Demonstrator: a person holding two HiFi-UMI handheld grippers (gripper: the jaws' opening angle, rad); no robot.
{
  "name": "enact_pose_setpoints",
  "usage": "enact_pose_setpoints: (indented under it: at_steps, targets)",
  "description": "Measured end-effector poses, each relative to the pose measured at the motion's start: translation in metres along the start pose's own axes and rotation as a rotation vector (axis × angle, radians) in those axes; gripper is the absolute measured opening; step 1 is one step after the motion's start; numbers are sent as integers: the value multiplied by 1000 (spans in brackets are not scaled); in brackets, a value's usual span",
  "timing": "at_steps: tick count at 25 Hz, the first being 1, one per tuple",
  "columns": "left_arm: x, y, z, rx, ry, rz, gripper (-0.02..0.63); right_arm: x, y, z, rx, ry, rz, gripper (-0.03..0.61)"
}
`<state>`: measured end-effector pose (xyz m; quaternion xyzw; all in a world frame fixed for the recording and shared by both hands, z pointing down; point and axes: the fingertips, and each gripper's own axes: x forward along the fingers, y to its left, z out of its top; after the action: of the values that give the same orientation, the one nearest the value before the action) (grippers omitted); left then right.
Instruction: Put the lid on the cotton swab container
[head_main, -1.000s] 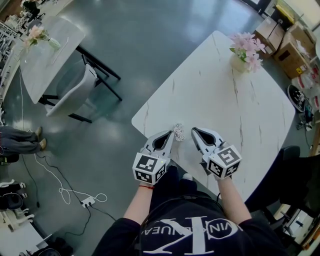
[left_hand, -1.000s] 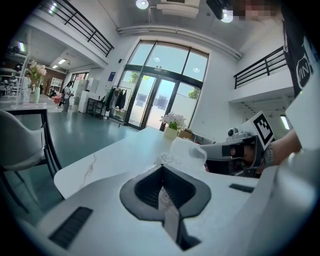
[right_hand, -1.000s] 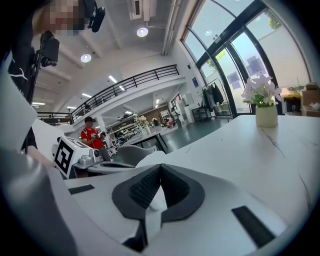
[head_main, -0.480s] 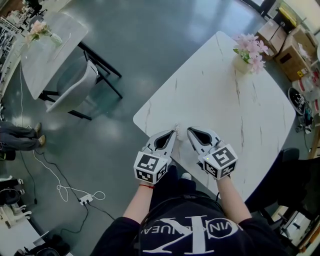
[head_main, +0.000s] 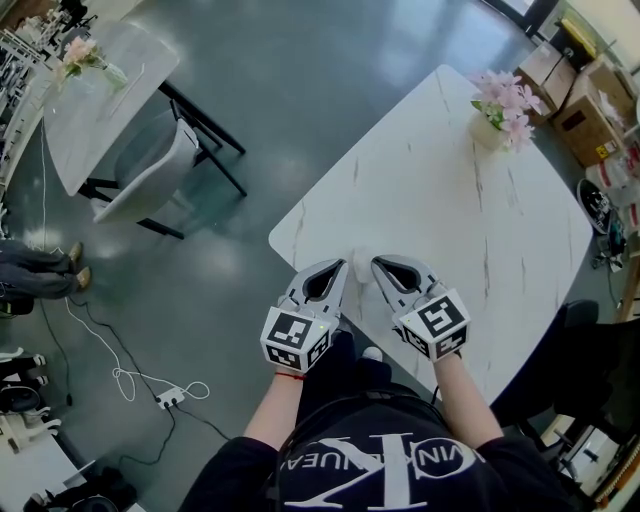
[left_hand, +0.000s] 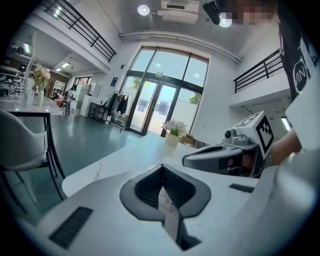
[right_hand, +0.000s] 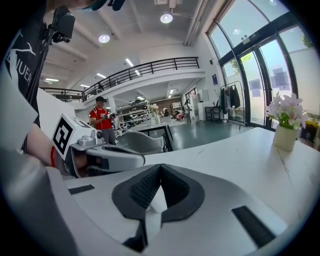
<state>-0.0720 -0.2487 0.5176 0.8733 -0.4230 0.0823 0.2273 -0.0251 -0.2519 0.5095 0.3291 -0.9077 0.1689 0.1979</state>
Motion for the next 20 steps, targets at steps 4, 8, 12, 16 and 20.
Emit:
enact_pose_setpoints:
  at_steps: [4,8,12,16,20]
  targets:
    - [5,-8,19,26,-31,-41,5,2,2,-1,-48,29,-6,3]
    - [13,-20,15,86,5,-72,5,2,3,-2,-62,46,-8,3]
    - [15,-20,12,103,13,-68,5,3,3,0,-57,47,-10,3]
    - [15,-20,12,130,19,-70,5,3,3,0,-49,43,-10,3]
    - [17,-22,15,160,19,-68,5,2,2,-1,-50,45,-13,3]
